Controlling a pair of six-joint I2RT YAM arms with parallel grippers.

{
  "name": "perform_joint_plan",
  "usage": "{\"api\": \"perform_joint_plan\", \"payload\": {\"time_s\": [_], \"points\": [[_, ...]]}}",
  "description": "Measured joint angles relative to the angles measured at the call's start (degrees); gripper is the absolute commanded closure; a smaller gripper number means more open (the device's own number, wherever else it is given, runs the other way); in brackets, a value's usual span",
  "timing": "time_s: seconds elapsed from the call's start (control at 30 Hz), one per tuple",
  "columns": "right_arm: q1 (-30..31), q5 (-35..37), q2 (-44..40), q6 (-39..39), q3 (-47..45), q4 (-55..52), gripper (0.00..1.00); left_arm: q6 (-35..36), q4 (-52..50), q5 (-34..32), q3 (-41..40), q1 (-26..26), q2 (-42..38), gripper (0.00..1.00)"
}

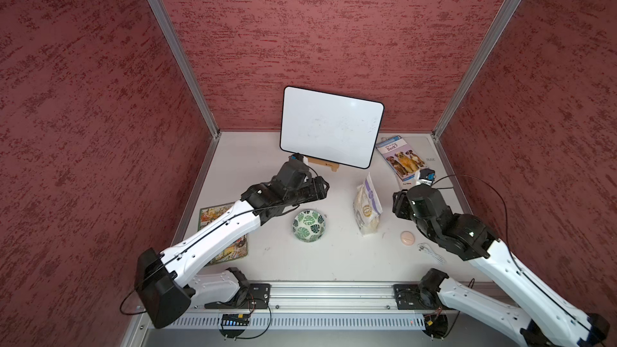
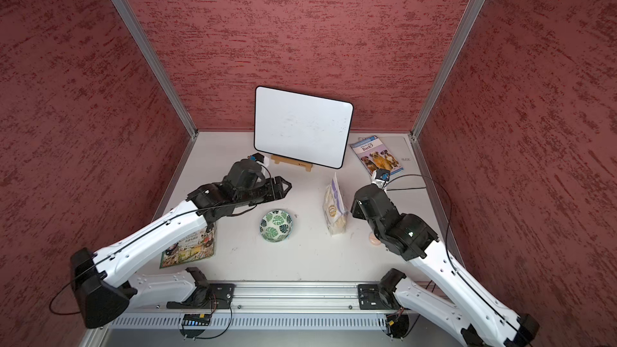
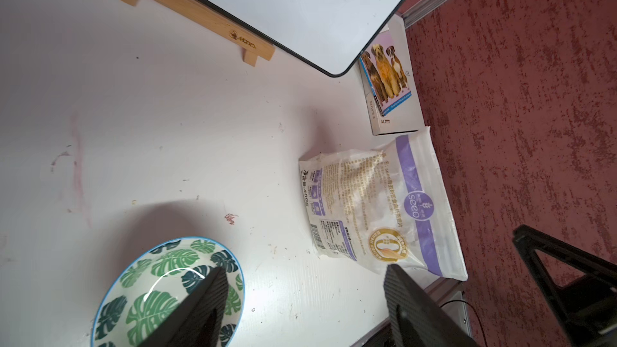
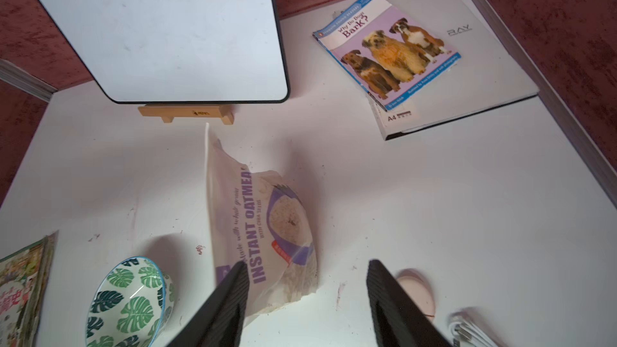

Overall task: Pour the oats into the breakfast bowl
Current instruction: Open the oats bag at the center of the board.

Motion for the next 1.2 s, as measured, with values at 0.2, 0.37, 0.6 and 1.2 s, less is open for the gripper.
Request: {"api": "perform_joint_plan", "payload": {"time_s": [0.2,0.37,0.6,1.2], "points": [[-8.85,-6.4,-0.07,0.15,-7.06,3.1,0.42,1.07,-3.23,-5.68,16.41,-8.04,15.06,0.35],[-12.94,-12.74,-1.62,0.39,-11.45,6.86,0.42,1.4,-7.61,-10.49,28.65,-12.66,24.94,0.35],[-13.64,-17.42,-5.66,1.2,-14.05,9.97,0.42,0.94,-11.17,-12.17,35.52,-13.79,32.39,0.42],[-13.7,-24.55,-7.19,2.23,-16.37,12.87,0.42,-5.81,-10.27,-9.64,35.5,-13.79,34.01,0.73]]}}
